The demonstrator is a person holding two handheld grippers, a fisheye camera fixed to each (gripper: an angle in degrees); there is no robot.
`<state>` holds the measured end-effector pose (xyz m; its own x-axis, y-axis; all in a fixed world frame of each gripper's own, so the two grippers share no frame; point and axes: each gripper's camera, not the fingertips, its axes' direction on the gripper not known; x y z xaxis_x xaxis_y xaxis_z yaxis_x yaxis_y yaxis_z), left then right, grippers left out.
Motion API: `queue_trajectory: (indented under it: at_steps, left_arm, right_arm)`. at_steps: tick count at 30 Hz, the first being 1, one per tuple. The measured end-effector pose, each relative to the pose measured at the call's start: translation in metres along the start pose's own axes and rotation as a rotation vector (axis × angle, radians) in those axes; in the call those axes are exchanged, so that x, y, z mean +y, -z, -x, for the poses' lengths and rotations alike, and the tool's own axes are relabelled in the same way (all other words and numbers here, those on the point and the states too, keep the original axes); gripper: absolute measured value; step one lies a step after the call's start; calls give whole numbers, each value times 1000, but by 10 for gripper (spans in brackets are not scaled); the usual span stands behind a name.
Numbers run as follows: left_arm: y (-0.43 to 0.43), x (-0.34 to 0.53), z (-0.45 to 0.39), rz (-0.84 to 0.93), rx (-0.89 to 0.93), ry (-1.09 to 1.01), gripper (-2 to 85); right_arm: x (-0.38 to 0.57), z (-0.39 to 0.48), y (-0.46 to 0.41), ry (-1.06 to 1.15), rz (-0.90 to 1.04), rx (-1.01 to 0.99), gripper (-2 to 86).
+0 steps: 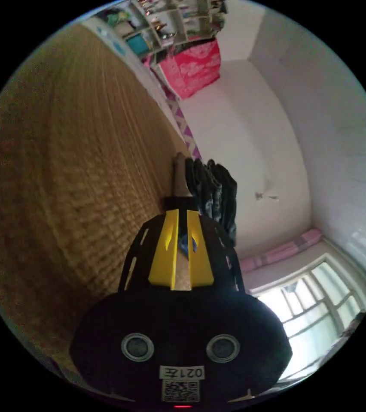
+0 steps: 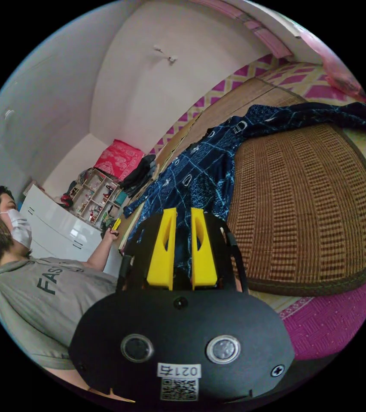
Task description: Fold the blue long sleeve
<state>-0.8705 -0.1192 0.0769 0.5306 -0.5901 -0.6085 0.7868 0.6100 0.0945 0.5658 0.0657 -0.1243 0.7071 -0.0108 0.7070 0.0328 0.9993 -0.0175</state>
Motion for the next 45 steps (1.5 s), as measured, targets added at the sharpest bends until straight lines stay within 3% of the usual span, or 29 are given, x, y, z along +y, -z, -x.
queue_trajectory:
  at_steps: [3, 11, 13, 15, 19, 22, 27, 33, 39, 45]
  left_arm:
    - [-9, -35, -11, 124, -50, -159, 77]
    - [-60, -106, 13, 356, -216, -241, 142]
    - [-65, -117, 21, 376, -225, -243, 129]
    - [-70, -131, 29, 453, -179, -230, 58]
    - [-36, -147, 17, 286, -94, -256, -3]
    - [-2, -155, 14, 145, -97, -254, -7]
    - [-23, -157, 62, 356, -276, -100, -8]
    - [-8, -164, 69, 279, -204, -100, 7]
    - [-9, -164, 47, 313, -237, -250, 98]
    - [-27, -158, 30, 421, -227, -247, 147]
  right_arm:
    - [-1, 14, -19, -11, 19, -30, 130]
    - [2, 67, -58, 8, 46, -70, 117]
    - [5, 79, -63, 3, 47, -68, 112]
    - [9, 93, -68, -3, 41, -61, 105]
    - [15, 124, -73, 52, -7, -14, 92]
    - [22, 164, -82, 166, -65, 153, 78]
    - [27, 228, -149, 342, 115, 549, 47]
    - [41, 272, -215, 443, 267, 796, 3]
    - [48, 304, -243, 438, 238, 875, -3]
    - [43, 316, -249, 391, 230, 836, 2]
